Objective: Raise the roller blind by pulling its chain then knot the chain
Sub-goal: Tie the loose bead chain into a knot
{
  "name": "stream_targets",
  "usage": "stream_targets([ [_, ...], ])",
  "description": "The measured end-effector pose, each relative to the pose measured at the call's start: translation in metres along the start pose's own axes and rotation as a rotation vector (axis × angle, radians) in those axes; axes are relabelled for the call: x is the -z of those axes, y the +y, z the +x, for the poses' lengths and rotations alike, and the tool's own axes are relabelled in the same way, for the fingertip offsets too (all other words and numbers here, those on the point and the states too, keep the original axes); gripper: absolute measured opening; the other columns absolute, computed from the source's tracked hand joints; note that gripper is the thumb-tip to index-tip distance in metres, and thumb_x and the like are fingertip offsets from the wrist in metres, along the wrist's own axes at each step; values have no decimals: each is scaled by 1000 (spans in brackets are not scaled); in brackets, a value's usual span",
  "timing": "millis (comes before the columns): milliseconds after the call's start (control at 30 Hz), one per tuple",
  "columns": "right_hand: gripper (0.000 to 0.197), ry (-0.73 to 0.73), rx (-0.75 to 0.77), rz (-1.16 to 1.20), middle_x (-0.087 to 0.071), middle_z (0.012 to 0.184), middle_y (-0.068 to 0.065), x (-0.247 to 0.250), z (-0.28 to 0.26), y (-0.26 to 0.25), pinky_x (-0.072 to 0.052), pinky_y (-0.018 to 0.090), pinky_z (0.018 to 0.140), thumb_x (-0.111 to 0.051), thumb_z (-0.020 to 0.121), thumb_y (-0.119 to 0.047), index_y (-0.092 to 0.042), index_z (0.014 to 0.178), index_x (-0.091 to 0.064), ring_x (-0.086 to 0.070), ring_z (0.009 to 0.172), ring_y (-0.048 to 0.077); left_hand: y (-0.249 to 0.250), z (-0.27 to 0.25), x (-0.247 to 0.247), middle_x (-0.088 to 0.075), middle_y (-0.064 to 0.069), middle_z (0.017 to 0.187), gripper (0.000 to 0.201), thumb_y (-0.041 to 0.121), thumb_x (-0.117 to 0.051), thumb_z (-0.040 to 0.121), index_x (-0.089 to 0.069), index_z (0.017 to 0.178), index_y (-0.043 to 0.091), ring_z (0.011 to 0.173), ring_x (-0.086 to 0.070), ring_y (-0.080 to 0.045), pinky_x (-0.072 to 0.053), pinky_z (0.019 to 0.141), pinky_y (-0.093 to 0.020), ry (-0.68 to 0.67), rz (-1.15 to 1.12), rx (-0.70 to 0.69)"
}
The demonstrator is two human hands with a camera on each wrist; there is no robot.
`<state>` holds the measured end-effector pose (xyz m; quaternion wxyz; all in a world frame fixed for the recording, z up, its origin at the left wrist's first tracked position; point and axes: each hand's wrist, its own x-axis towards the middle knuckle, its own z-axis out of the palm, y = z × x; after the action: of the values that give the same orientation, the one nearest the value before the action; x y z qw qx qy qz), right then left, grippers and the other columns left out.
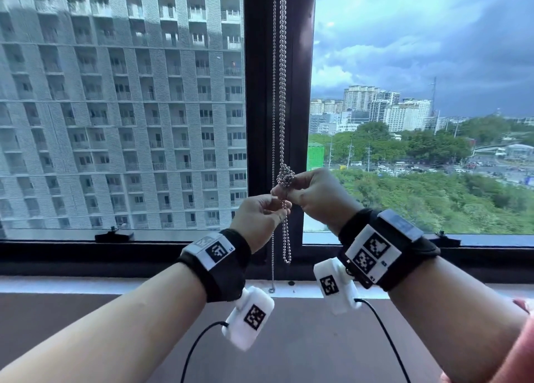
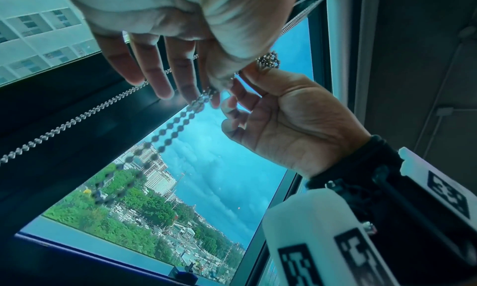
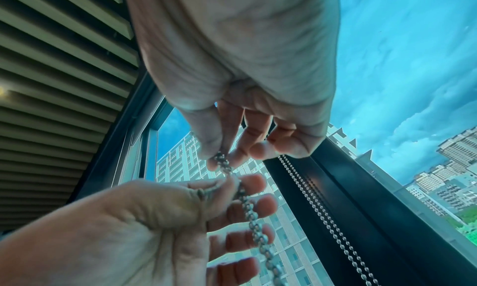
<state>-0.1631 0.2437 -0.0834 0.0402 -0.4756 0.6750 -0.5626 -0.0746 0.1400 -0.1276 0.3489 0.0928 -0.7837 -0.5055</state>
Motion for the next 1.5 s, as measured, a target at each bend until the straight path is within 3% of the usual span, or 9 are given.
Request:
stream_targets([
  [133,11,-56,1,-63,-78,87,10,2,1,0,-55,41,91,-75,82,-20,-11,87,-79,-71,88,23,26,3,5,-67,-2,86,26,-6,-50,85,-65,99,11,75,-62,-5,-49,71,-19,79,-186,-48],
  [300,16,-60,-83,-99,-65,58,0,3,-3,-4,-42,20,59,-75,82,-28,-13,77,-77,-48,51,2,68,19,13,-73,-6,102,23,12,-46,91,-65,104,10,98,-64,-23,-48,86,-35,103,-270,-79],
  [367,24,-76,-105,-99,-50,49,-5,4,-3,-4,-33,17,48,-74,83,-28,-6,75,-74,-36,42,4,78,25,15,-72,-11,91,15,15,-52,92,-64,97,9,88,-65,-23,-49,83,-34,105,-334,-86],
  [500,18,-135,-87,-121,-57,46,-14,10,-4,-5,-34,9,46,-71,86,-24,-17,69,-72,-45,42,-3,83,32,18,-64,-7,65,11,11,-56,91,-63,85,5,61,-62,-22,-54,67,-33,125,-464,-52],
  [700,26,-202,-236,42,-75,86,-1,26,-1,-10,-39,30,65,-58,93,-30,-19,71,-65,-55,72,11,77,34,27,-58,-2,55,14,9,-55,91,-62,81,2,45,-54,-14,-54,54,-27,167,-469,-52],
  [967,29,-89,-231,118,-74,86,4,34,3,-24,-37,35,70,-50,95,-26,-20,67,-55,-58,79,19,75,33,28,-61,2,57,14,14,-57,90,-65,81,7,49,-56,-14,-48,71,-41,161,-356,-87],
  [1267,27,1,-181,46,-73,81,1,34,7,-30,-36,31,65,-53,92,-22,-17,68,-64,-54,72,15,74,32,22,-66,-12,70,9,6,-58,89,-65,88,1,59,-64,-18,-56,66,-31,157,-346,-92],
  [1400,27,-28,-157,-46,-70,84,3,29,6,-18,-39,20,56,-55,94,-22,-14,71,-67,-53,69,10,67,36,18,-70,-16,79,7,5,-61,86,-67,89,2,76,-68,-25,-55,86,-43,184,-278,-93],
  [1500,24,-44,-143,-73,-66,76,4,20,9,-1,-36,9,44,-62,91,-23,-13,71,-69,-51,61,8,60,40,18,-72,-18,88,12,8,-61,87,-66,96,2,84,-67,-25,-52,90,-40,189,-220,-89],
])
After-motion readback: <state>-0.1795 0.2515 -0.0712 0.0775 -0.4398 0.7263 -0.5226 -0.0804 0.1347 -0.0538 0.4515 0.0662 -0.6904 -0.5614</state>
